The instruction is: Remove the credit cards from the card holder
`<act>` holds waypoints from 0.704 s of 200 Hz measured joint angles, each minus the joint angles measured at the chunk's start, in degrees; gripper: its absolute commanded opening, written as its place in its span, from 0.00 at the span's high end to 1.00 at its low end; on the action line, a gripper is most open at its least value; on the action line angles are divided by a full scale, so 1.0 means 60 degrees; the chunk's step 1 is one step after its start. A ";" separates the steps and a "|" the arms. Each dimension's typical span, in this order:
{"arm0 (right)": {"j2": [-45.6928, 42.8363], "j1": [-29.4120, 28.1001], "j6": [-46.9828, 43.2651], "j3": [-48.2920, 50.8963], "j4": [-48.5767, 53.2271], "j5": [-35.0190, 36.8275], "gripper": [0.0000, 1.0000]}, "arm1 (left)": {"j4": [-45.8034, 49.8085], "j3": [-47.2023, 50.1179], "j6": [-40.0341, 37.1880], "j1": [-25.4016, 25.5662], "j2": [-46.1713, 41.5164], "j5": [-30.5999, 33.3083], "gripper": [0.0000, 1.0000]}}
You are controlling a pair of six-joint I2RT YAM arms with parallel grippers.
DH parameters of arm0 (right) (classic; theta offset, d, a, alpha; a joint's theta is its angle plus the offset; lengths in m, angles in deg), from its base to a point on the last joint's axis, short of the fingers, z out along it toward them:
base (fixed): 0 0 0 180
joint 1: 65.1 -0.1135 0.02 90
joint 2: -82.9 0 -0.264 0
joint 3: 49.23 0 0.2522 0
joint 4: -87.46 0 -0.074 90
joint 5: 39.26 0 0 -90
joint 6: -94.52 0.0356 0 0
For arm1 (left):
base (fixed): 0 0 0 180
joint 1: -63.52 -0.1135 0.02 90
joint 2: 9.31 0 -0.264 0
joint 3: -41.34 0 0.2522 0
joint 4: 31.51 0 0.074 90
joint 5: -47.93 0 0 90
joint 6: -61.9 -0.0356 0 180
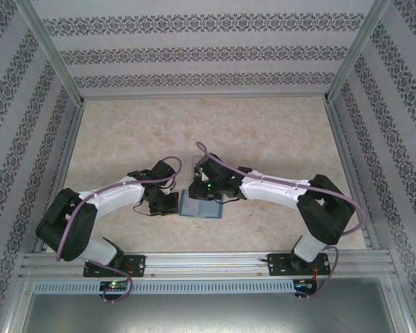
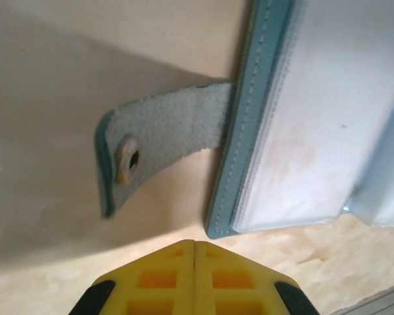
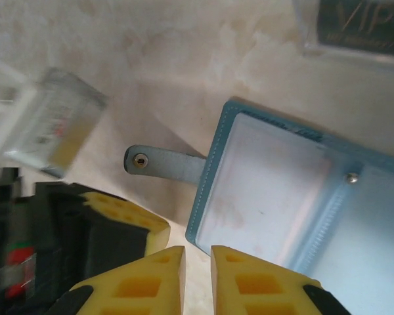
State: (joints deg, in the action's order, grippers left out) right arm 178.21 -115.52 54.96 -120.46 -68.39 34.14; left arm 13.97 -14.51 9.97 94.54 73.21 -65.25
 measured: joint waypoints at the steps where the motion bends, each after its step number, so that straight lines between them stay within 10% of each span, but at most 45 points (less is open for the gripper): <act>1: 0.0044 -0.0015 0.0036 0.0000 -0.0025 -0.0015 0.78 | -0.0004 0.0007 0.0007 0.0000 -0.0040 0.0011 0.99; 141: 0.2499 -0.0393 0.0546 -0.1351 -0.0306 -0.0313 0.58 | 0.0157 0.0244 0.0164 -0.0346 -0.1464 0.0452 0.99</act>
State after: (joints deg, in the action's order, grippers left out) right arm 193.20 -117.88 58.23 -128.57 -70.22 32.26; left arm 14.91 -13.04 10.95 92.47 64.42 -62.54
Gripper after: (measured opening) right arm 0.402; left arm 0.065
